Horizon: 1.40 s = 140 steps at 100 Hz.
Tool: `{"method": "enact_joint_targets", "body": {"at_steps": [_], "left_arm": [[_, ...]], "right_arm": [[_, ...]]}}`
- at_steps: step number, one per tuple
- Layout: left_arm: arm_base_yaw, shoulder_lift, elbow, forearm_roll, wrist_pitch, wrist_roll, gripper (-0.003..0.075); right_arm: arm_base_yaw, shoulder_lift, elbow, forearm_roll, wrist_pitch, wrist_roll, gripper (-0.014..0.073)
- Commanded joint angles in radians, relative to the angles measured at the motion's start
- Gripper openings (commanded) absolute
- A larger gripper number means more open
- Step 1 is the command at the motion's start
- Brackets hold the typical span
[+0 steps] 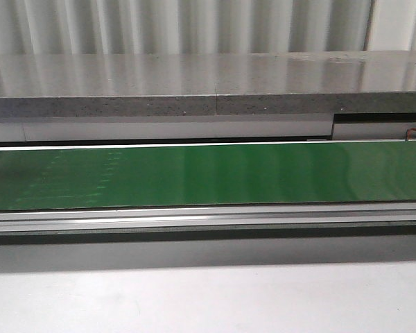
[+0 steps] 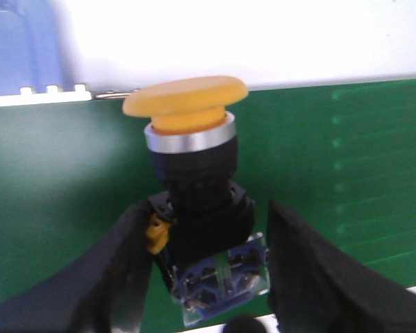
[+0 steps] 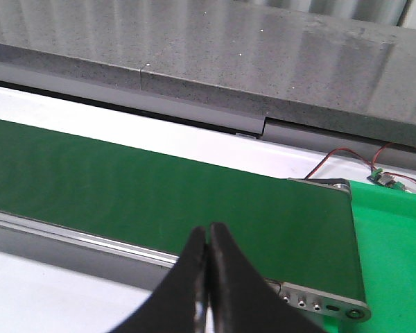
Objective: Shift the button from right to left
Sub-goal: 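Lift the button off the belt and carry it over the blue tray, then lower the button into the blue tray and open the left gripper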
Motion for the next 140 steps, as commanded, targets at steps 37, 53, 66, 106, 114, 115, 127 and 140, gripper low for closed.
{"method": "enact_joint_targets", "body": {"at_steps": [37, 53, 66, 106, 114, 115, 127, 140], "left_arm": [[0.197, -0.04, -0.022, 0.042, 0.039, 0.211, 0.0147], [0.248, -0.021, -0.002, 0.067, 0.039, 0.28, 0.0147], [0.297, -0.006, 0.013, 0.067, 0.039, 0.287, 0.0147], [0.347, 0.105, 0.032, 0.11, -0.002, 0.289, 0.0147], [0.347, 0.14, 0.032, 0.112, -0.01, 0.289, 0.0147], [0.347, 0.144, 0.032, 0.115, -0.012, 0.289, 0.0147], [0.347, 0.182, 0.032, 0.13, -0.029, 0.289, 0.0147], [0.347, 0.205, 0.032, 0.141, -0.038, 0.289, 0.0147]], "right_arm": [[0.004, 0.009, -0.022, 0.006, -0.077, -0.005, -0.0067], [0.004, 0.009, -0.022, 0.006, -0.077, -0.005, -0.0067], [0.004, 0.009, -0.022, 0.006, -0.077, -0.005, -0.0067], [0.004, 0.009, -0.022, 0.006, -0.077, -0.005, -0.0067], [0.004, 0.009, -0.022, 0.006, -0.077, -0.005, -0.0067], [0.004, 0.009, -0.022, 0.006, -0.077, -0.005, -0.0067], [0.004, 0.009, -0.022, 0.006, -0.077, -0.005, -0.0067], [0.004, 0.009, -0.022, 0.006, -0.077, -0.005, -0.0067]]}}
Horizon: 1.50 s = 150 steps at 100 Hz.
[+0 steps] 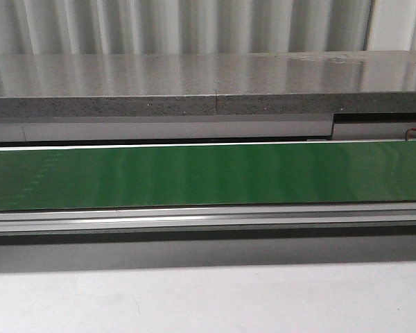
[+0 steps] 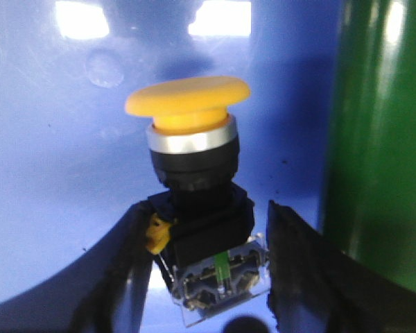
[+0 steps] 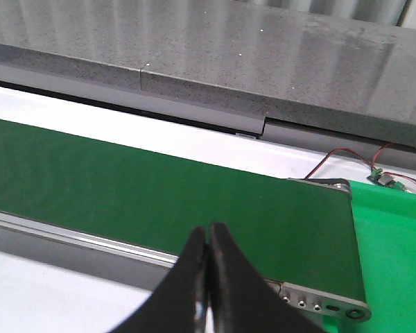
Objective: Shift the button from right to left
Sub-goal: 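Lower the button into the blue tray and open the left gripper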
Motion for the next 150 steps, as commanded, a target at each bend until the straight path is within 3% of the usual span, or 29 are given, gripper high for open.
{"method": "enact_joint_targets", "body": {"at_steps": [1, 24, 53, 101, 119, 150], "left_arm": [[0.003, -0.038, -0.02, 0.001, -0.006, 0.002, 0.0147], [0.003, -0.027, -0.02, 0.0, -0.004, 0.002, 0.0166], [0.003, -0.027, -0.02, 0.0, -0.004, 0.002, 0.0382], [0.003, -0.031, -0.02, 0.011, -0.013, 0.002, 0.0393], [0.003, -0.031, -0.02, 0.011, -0.014, 0.002, 0.0467], [0.003, -0.037, -0.02, 0.011, -0.022, 0.0, 0.043]], "right_arm": [[0.004, 0.011, -0.022, 0.006, -0.077, -0.005, -0.0067], [0.004, 0.011, -0.022, 0.006, -0.077, -0.005, -0.0067], [0.004, 0.011, -0.022, 0.006, -0.077, -0.005, -0.0067], [0.004, 0.011, -0.022, 0.006, -0.077, -0.005, -0.0067], [0.004, 0.011, -0.022, 0.006, -0.077, -0.005, -0.0067], [0.004, 0.011, -0.022, 0.006, -0.077, -0.005, -0.0067]]}}
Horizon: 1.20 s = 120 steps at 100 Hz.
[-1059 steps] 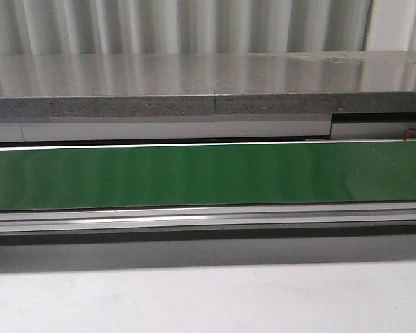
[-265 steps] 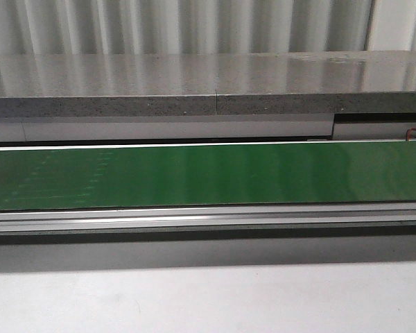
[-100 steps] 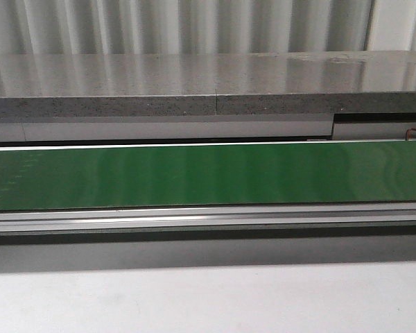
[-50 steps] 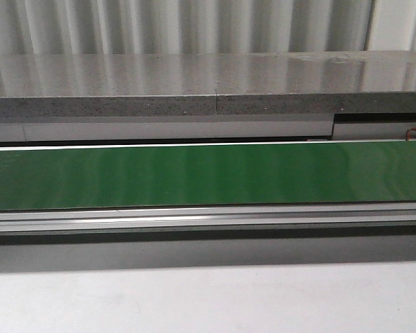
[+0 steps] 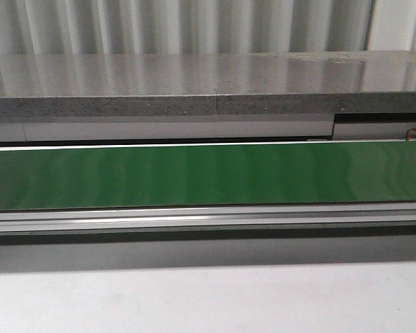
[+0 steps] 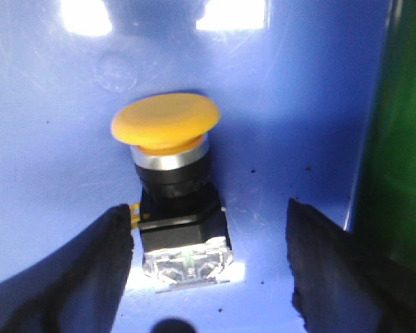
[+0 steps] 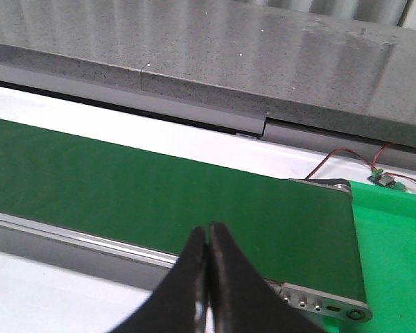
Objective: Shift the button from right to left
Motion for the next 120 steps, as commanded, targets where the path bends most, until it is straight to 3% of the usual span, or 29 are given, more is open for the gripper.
{"method": "enact_joint_targets", "body": {"at_steps": [1, 11, 50, 82, 120], "left_arm": [[0.003, -0.063, -0.02, -0.008, -0.006, -0.002, 0.0427], [0.003, -0.085, -0.02, -0.008, -0.032, -0.004, 0.0359], [-0.01, -0.28, -0.02, -0.029, -0.116, -0.06, -0.0022], [-0.072, -0.452, 0.093, -0.146, -0.257, -0.093, -0.0021], [-0.254, -0.646, 0.34, -0.173, -0.437, -0.117, -0.0021]], "right_arm": [[0.004, 0.011, -0.022, 0.006, -0.077, -0.005, -0.0067], [0.004, 0.011, -0.022, 0.006, -0.077, -0.005, -0.0067], [0.004, 0.011, -0.022, 0.006, -0.077, -0.005, -0.0067], [0.004, 0.011, -0.022, 0.006, -0.077, -0.005, -0.0067], [0.004, 0.011, -0.022, 0.006, -0.077, -0.005, -0.0067]]}}
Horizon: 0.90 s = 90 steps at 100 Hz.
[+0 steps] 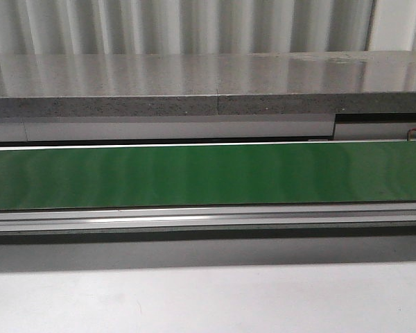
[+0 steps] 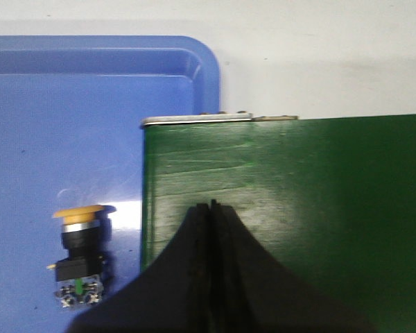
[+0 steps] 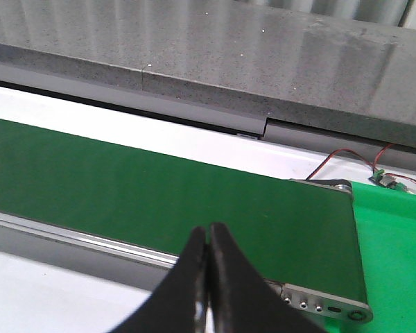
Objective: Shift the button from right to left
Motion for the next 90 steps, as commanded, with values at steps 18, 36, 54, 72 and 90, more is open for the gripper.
{"method": "enact_joint_targets", "body": {"at_steps": [18, 36, 54, 72, 90], "left_arm": [[-0.112, -0.182, 0.133, -0.117, -0.195, -0.011, -0.0021], [-0.204, -0.309, 0.254, -0.139, -0.278, -0.011, -0.0021], [-0.289, -0.445, 0.37, -0.151, -0.336, -0.011, -0.0021], [-0.335, -0.589, 0.473, -0.151, -0.396, -0.011, -0.0021], [-0.339, -0.754, 0.56, -0.151, -0.427, -0.011, -0.0021]], "right_arm": [[0.004, 0.011, -0.024, 0.006, -0.077, -0.005, -0.0067], [0.004, 0.011, -0.024, 0.006, -0.077, -0.005, -0.0067], [0.004, 0.011, -0.024, 0.006, -0.077, -0.005, -0.0067], [0.004, 0.011, -0.024, 0.006, -0.077, -0.005, -0.0067], [0.004, 0.011, -0.024, 0.006, -0.077, -0.005, -0.0067]]}}
